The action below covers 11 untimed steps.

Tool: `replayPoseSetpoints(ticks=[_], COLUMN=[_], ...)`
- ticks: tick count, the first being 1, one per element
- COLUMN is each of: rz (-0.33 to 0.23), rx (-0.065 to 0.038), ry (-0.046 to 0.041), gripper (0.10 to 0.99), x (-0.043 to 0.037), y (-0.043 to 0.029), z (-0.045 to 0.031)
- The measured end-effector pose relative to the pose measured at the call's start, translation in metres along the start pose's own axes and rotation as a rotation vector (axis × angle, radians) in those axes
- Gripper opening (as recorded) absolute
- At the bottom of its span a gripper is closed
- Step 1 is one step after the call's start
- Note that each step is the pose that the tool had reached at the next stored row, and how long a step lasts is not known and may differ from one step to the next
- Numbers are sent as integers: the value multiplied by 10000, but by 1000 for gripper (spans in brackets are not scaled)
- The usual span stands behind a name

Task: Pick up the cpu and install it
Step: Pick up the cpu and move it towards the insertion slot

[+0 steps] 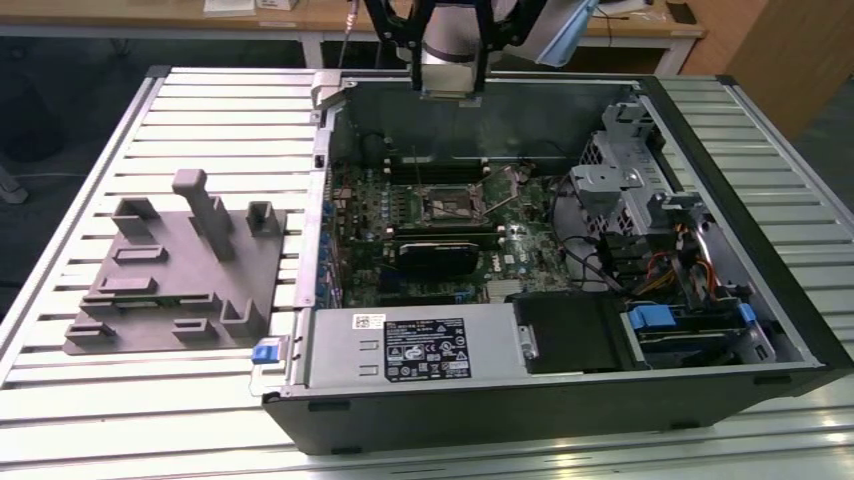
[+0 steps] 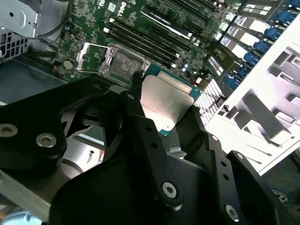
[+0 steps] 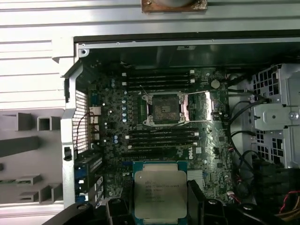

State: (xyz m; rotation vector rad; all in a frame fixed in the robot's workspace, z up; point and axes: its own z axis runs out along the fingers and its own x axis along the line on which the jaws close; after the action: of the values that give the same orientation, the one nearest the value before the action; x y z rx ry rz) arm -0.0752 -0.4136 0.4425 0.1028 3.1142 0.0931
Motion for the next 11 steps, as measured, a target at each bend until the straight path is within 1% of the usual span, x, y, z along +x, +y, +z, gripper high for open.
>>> replayPoseSetpoints(ticks=[5,7,11], rz=[-1,-1,-1], rx=[-1,-1,0], ry=[0,-1,0], gripper=[541,541,541], x=[-112,-140,-184], y=[7,7,6], z=[8,32,104])
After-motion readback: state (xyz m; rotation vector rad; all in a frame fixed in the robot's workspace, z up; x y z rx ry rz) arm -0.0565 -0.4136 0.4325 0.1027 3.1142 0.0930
